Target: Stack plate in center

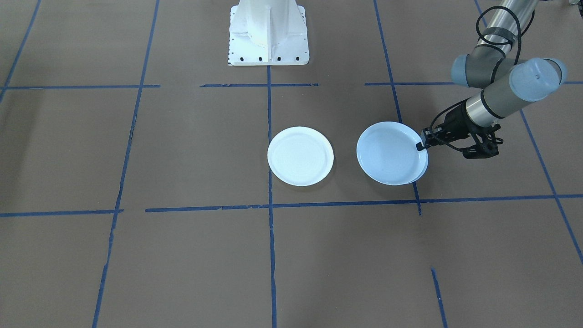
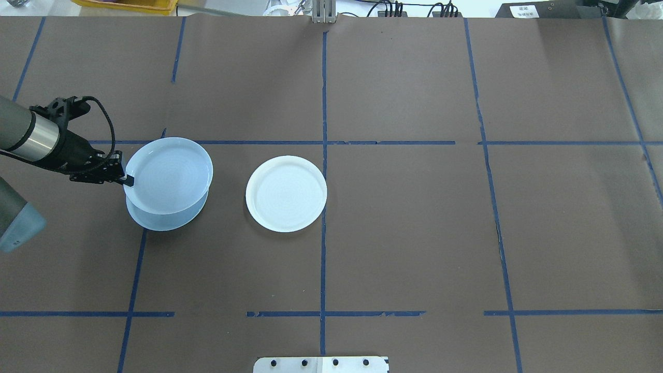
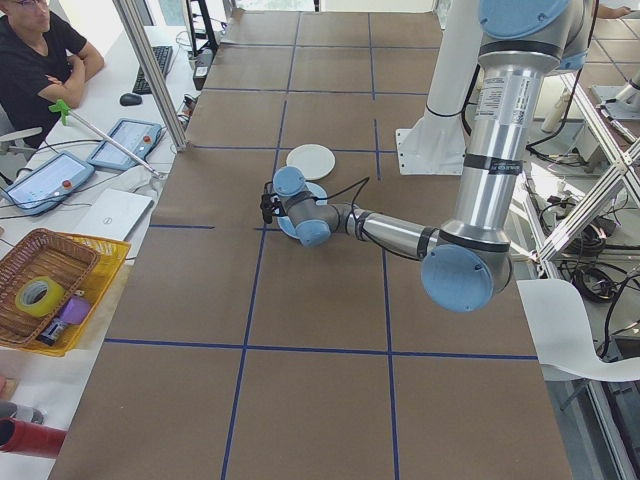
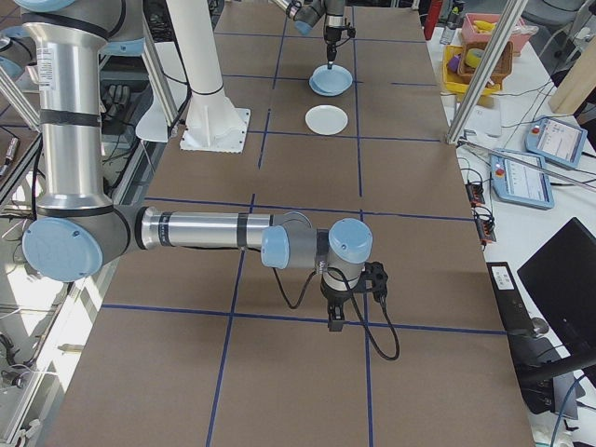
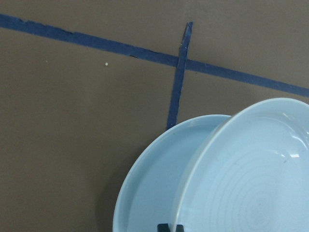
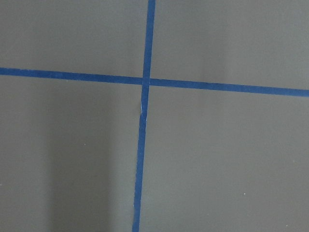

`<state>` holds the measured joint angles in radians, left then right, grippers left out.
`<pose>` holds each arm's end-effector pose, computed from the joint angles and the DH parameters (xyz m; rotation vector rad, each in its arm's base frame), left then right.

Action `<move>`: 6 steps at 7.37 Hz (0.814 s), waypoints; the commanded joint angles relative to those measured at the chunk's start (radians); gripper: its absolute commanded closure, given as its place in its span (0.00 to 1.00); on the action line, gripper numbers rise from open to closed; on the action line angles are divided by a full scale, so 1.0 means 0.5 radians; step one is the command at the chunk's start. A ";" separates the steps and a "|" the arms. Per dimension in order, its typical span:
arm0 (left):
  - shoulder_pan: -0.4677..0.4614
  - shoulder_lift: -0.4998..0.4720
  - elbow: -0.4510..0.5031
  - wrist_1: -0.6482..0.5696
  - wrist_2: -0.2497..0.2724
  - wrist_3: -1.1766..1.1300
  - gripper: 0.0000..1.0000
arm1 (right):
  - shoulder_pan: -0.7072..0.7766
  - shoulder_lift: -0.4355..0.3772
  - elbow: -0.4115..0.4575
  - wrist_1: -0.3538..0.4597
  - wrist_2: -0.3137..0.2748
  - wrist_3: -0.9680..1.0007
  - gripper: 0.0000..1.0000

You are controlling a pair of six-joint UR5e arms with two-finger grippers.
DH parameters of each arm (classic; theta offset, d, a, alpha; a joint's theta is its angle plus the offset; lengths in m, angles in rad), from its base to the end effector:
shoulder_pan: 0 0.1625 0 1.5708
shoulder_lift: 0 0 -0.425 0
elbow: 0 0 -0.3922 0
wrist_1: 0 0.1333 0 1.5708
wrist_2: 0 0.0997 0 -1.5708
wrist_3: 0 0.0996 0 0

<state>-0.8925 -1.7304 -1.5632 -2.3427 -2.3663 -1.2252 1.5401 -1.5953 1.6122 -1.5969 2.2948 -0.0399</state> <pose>0.3098 -0.4836 0.4852 -0.0929 1.1323 -0.1197 0.0525 -0.4826 0.6563 -0.0055 -0.7242 -0.0642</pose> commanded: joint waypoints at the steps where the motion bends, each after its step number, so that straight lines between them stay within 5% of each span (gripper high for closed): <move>1: 0.000 0.034 0.009 -0.103 0.002 0.014 1.00 | 0.000 0.000 0.000 0.000 0.000 0.000 0.00; 6: 0.003 0.120 0.031 -0.202 0.002 0.015 1.00 | 0.000 0.000 0.000 0.000 -0.003 0.000 0.00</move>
<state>-0.8937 -1.6715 -1.5556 -2.4420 -2.3667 -1.2180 1.5401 -1.5953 1.6122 -1.5970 2.2945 -0.0399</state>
